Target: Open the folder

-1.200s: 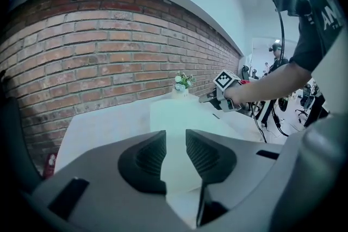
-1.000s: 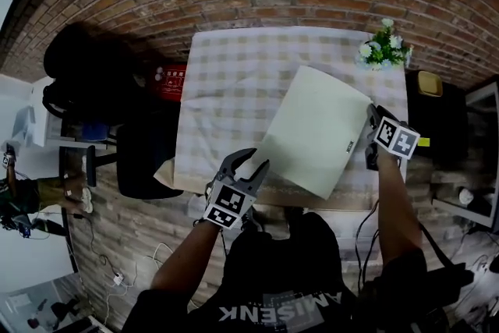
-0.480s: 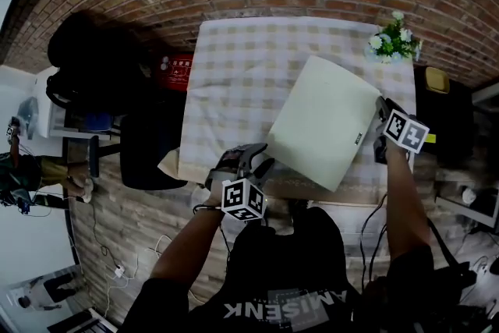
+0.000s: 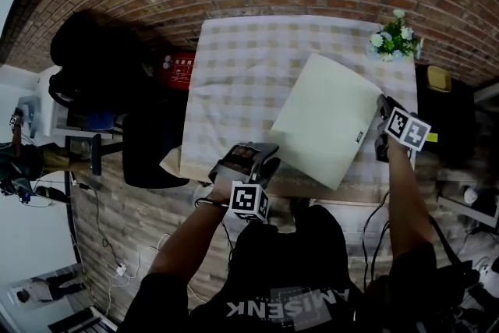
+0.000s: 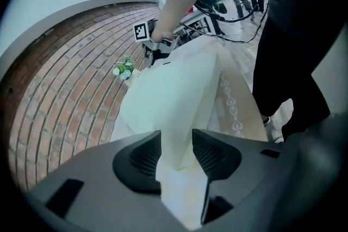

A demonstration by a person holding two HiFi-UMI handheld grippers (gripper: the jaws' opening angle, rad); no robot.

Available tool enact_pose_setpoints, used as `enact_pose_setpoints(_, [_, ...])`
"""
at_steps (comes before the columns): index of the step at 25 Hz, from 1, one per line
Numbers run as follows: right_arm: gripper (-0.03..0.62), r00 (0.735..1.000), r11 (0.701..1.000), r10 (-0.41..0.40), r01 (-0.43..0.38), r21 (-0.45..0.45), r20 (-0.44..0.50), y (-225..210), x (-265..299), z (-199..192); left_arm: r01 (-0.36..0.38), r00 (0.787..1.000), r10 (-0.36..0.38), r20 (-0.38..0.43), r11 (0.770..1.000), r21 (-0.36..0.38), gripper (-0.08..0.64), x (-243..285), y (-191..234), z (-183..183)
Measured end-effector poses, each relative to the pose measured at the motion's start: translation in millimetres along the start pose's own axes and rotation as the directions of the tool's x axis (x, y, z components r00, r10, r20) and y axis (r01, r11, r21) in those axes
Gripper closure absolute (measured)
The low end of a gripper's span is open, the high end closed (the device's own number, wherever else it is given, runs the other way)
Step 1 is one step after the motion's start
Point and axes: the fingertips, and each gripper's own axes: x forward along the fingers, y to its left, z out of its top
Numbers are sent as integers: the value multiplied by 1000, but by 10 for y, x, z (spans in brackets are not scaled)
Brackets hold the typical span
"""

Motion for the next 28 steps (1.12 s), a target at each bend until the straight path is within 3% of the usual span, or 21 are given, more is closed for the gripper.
enact_pose_setpoints(3, [448, 1000, 1000, 2, -2, 0, 1, -1, 7, 1, 3, 1000, -3, -4, 999, 51, 377, 69, -71, -18])
enact_pose_setpoints(10, [448, 1000, 1000, 9, -9, -9, 1, -6, 24, 3, 18, 1000, -18, -18, 999, 43, 376, 55, -29, 26])
enact_pose_setpoints(16, [448, 1000, 1000, 19, -19, -8, -1, -4, 22, -6, 19, 1000, -18, -5, 995, 98, 374, 21, 6, 142])
enact_pose_setpoints(22, [448, 1000, 1000, 25, -25, -8, -5, -1, 24, -15, 75, 997, -74, -9, 990, 124, 374, 102, -90, 222])
enact_pose_setpoints(28, [449, 1000, 1000, 25, -25, 2, 9, -6, 22, 1, 46, 996, -55, 65, 991, 128, 370, 58, 0, 351])
